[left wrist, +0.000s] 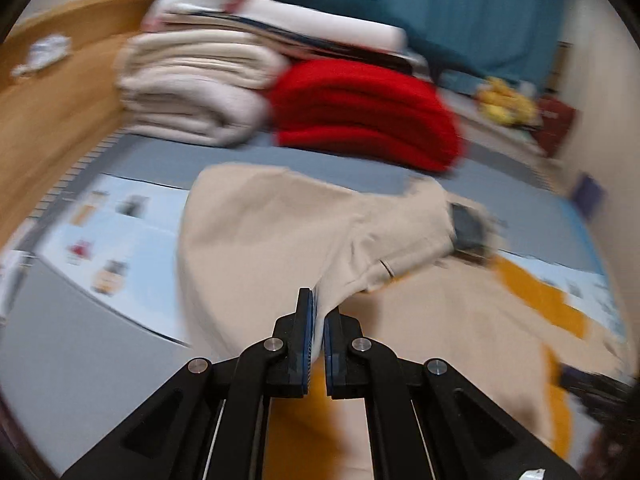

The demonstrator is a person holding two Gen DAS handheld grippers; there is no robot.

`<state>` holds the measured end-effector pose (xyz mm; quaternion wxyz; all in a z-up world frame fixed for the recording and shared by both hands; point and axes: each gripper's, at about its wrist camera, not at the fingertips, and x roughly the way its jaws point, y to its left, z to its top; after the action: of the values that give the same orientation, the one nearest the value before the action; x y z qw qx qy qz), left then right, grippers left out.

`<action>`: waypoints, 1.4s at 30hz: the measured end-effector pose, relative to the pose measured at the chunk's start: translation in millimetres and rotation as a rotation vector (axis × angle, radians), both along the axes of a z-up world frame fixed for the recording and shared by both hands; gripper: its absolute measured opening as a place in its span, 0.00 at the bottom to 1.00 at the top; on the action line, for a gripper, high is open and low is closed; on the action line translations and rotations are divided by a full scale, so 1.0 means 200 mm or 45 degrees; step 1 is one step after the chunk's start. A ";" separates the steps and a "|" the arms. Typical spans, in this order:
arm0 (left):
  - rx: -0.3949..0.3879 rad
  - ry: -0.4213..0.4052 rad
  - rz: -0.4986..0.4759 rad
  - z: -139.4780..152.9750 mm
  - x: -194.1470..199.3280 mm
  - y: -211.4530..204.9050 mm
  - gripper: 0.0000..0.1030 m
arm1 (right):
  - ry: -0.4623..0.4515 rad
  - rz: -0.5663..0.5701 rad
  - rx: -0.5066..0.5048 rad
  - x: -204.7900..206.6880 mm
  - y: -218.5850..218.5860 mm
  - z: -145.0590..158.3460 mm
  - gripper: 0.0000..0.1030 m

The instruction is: Fold large clothes

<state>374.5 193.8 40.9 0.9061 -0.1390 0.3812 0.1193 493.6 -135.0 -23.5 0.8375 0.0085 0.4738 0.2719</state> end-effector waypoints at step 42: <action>0.043 0.149 -0.041 -0.33 0.28 -0.01 0.49 | 0.254 -0.263 0.147 0.33 -0.04 -0.28 0.02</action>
<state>429.7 192.3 -24.6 0.8863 -0.1102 0.4336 0.1192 558.7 -142.1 -79.9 0.8080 0.1322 0.5349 0.2087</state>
